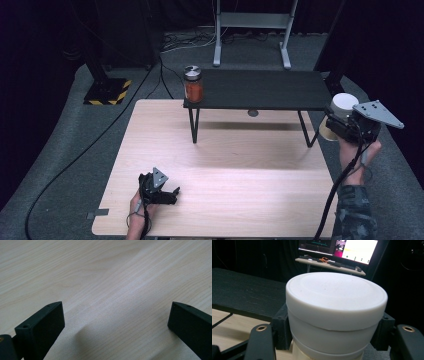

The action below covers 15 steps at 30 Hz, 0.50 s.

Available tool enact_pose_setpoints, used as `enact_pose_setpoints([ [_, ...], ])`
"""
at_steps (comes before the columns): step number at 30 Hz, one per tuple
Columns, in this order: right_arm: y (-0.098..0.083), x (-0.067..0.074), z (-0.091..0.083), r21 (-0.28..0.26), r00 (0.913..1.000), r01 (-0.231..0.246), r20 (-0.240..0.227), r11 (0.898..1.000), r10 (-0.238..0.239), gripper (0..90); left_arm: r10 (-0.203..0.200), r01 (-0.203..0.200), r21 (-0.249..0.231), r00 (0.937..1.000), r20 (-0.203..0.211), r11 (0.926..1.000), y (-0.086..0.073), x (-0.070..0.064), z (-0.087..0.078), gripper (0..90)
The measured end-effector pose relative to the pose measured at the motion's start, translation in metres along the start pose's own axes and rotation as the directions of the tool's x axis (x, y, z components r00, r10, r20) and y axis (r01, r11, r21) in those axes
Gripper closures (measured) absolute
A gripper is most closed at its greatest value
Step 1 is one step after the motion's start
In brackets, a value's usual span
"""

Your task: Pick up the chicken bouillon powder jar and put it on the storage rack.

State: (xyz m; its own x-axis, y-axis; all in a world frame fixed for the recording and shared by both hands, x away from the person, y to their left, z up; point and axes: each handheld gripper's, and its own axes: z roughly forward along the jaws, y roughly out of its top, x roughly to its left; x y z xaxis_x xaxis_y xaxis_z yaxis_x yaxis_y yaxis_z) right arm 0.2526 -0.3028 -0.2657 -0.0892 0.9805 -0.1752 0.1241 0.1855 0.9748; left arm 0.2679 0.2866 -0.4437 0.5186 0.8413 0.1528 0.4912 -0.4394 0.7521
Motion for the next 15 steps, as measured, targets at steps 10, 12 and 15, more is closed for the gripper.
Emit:
enact_pose_setpoints([
  [10, 0.008, -0.003, 0.002, -0.002, 0.9999, 0.007, 0.008, 1.0, -0.007, 33.2, 0.001, -0.001, -0.002, 1.0, -0.002, 1.0, 0.0, -0.001, 0.0, 0.3],
  [12, 0.01, -0.003, 0.002, -0.002, 0.9999, 0.009, 0.011, 1.0, -0.009, 33.2, 0.003, -0.004, -0.003, 1.0, -0.004, 1.0, 0.0, -0.001, 0.0, 0.3],
  [15, 0.012, -0.005, 0.003, -0.002, 0.9999, 0.006, 0.014, 1.0, -0.006, 33.2, 0.004, -0.004, -0.003, 1.0, -0.004, 1.0, 0.0, -0.001, 0.0, 0.3],
])
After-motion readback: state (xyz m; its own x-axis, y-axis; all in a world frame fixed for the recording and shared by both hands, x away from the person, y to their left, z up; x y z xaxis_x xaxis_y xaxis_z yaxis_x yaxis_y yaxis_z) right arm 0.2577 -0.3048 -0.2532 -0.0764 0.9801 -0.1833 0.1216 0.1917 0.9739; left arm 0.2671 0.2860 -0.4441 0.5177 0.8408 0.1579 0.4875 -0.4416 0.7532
